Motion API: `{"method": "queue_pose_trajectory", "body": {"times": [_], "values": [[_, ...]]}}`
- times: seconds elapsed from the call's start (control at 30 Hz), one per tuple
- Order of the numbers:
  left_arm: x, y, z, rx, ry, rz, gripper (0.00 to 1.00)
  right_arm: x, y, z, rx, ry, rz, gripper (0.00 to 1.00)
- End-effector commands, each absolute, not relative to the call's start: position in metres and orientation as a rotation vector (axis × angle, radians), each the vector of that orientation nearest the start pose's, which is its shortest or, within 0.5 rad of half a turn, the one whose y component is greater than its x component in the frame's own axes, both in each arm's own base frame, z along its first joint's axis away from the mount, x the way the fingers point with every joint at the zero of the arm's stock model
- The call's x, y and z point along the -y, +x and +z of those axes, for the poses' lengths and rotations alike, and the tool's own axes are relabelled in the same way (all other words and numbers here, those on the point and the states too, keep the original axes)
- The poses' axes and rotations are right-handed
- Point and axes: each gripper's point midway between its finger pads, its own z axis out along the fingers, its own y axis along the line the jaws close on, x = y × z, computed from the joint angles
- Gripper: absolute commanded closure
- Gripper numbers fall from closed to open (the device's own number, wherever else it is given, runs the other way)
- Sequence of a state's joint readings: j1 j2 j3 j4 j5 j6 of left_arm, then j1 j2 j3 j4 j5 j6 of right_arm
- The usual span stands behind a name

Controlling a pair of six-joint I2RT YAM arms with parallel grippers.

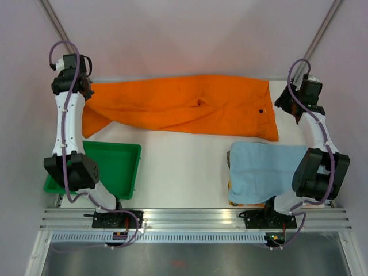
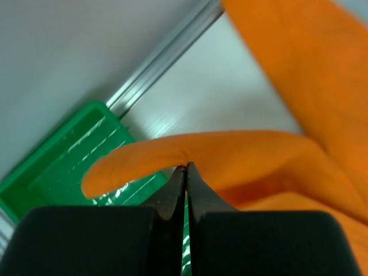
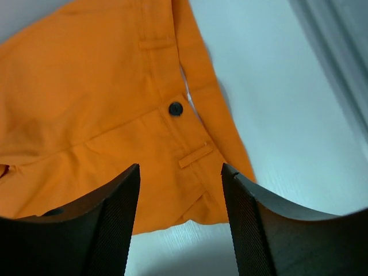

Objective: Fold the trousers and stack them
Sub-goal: Flatten the trousers out

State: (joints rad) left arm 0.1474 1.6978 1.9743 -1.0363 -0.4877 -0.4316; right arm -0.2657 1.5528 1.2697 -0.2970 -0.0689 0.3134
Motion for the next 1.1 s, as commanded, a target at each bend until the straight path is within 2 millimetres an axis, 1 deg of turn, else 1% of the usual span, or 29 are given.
{"method": "queue_pose_trajectory", "body": {"times": [0.0, 0.03, 0.07, 0.13, 0.17, 0.2, 0.27, 0.3, 0.33, 0.37, 0.4, 0.43, 0.47, 0.5, 0.53, 0.57, 0.6, 0.63, 0.7, 0.73, 0.77, 0.83, 0.87, 0.93, 0.97, 1.0, 1.03, 1.07], "values": [[-0.136, 0.398, 0.285, -2.047, -0.967, 0.381, 0.98, 0.079, 0.458, 0.183, -2.087, 0.551, 0.235, 0.34], [-0.145, 0.396, 0.268, -2.067, -1.001, 0.389, 0.97, 0.079, 0.458, 0.179, -2.096, 0.552, 0.236, 0.33], [-0.147, 0.403, 0.252, -2.096, -1.019, 0.382, 0.97, 0.077, 0.458, 0.175, -2.108, 0.54, 0.24, 0.33], [-0.152, 0.416, 0.237, -2.102, -1.037, 0.356, 0.93, 0.076, 0.459, 0.169, -2.119, 0.525, 0.247, 0.31], [-0.151, 0.424, 0.221, -2.137, -1.045, 0.336, 0.92, 0.075, 0.459, 0.166, -2.126, 0.52, 0.254, 0.3], [-0.151, 0.431, 0.218, -2.142, -1.036, 0.312, 0.79, 0.073, 0.459, 0.164, -2.131, 0.526, 0.267, 0.29], [-0.144, 0.443, 0.207, -2.176, -1.004, 0.247, 0.49, 0.064, 0.459, 0.164, -2.132, 0.51, 0.321, 0.23], [-0.143, 0.45, 0.21, -2.17, -0.983, 0.213, 0.29, 0.061, 0.462, 0.166, -2.116, 0.516, 0.339, 0.15], [-0.139, 0.454, 0.212, -2.171, -0.963, 0.177, 0.2, 0.053, 0.462, 0.166, -2.119, 0.504, 0.359, 0.14], [-0.131, 0.461, 0.216, -2.185, -0.903, 0.113, 0.16, 0.047, 0.463, 0.169, -2.12, 0.489, 0.374, 0.12], [-0.128, 0.463, 0.225, -2.168, -0.866, 0.083, 0.06, 0.042, 0.463, 0.173, -2.12, 0.472, 0.38, 0.09], [-0.126, 0.469, 0.234, -2.141, -0.836, 0.061, 0.02, 0.036, 0.461, 0.175, -2.129, 0.458, 0.379, 0.06], [-0.121, 0.471, 0.241, -2.13, -0.795, 0.032, 0.01, 0.025, 0.461, 0.182, -2.124, 0.421, 0.384, 0.06], [-0.119, 0.473, 0.247, -2.118, -0.77, 0.012, 0.0, 0.02, 0.459, 0.183, -2.131, 0.402, 0.383, 0.05], [-0.115, 0.475, 0.261, -2.089, -0.737, -0.015, 0.0, 0.013, 0.456, 0.185, -2.141, 0.376, 0.379, 0.02], [-0.107, 0.476, 0.268, -2.092, -0.693, -0.064, 0.0, 0.011, 0.452, 0.191, -2.128, 0.367, 0.377, 0.02], [-0.103, 0.476, 0.274, -2.085, -0.673, -0.089, 0.0, 0.008, 0.45, 0.193, -2.122, 0.359, 0.384, 0.02], [-0.096, 0.472, 0.283, -2.074, -0.642, -0.118, 0.0, 0.005, 0.451, 0.197, -2.103, 0.344, 0.395, 0.02], [-0.085, 0.47, 0.287, -2.073, -0.583, -0.172, 0.0, 0.007, 0.449, 0.202, -2.091, 0.328, 0.38, 0.02], [-0.082, 0.467, 0.279, -2.091, -0.568, -0.187, 0.0, 0.008, 0.448, 0.201, -2.1, 0.325, 0.366, 0.02], [-0.079, 0.469, 0.283, -2.075, -0.516, -0.196, 0.0, 0.013, 0.452, 0.206, -2.09, 0.314, 0.324, 0.02], [-0.083, 0.469, 0.274, -2.097, -0.537, -0.173, 0.0, 0.02, 0.456, 0.209, -2.085, 0.321, 0.284, 0.02], [-0.085, 0.471, 0.264, -2.121, -0.56, -0.173, 0.0, 0.028, 0.463, 0.208, -2.079, 0.351, 0.246, 0.02], [-0.086, 0.48, 0.258, -2.13, -0.565, -0.18, 0.0, 0.032, 0.476, 0.207, -2.056, 0.365, 0.231, 0.02], [-0.088, 0.487, 0.24, -2.166, -0.573, -0.176, 0.0, 0.035, 0.488, 0.198, -2.067, 0.38, 0.229, 0.02], [-0.091, 0.491, 0.238, -2.177, -0.571, -0.166, 0.0, 0.037, 0.497, 0.194, -2.067, 0.392, 0.227, 0.02], [-0.098, 0.495, 0.232, -2.189, -0.591, -0.129, 0.0, 0.039, 0.504, 0.188, -2.077, 0.411, 0.226, 0.02], [-0.101, 0.502, 0.209, -2.236, -0.603, -0.118, 0.0, 0.043, 0.52, 0.181, -2.088, 0.421, 0.221, 0.02]]}}
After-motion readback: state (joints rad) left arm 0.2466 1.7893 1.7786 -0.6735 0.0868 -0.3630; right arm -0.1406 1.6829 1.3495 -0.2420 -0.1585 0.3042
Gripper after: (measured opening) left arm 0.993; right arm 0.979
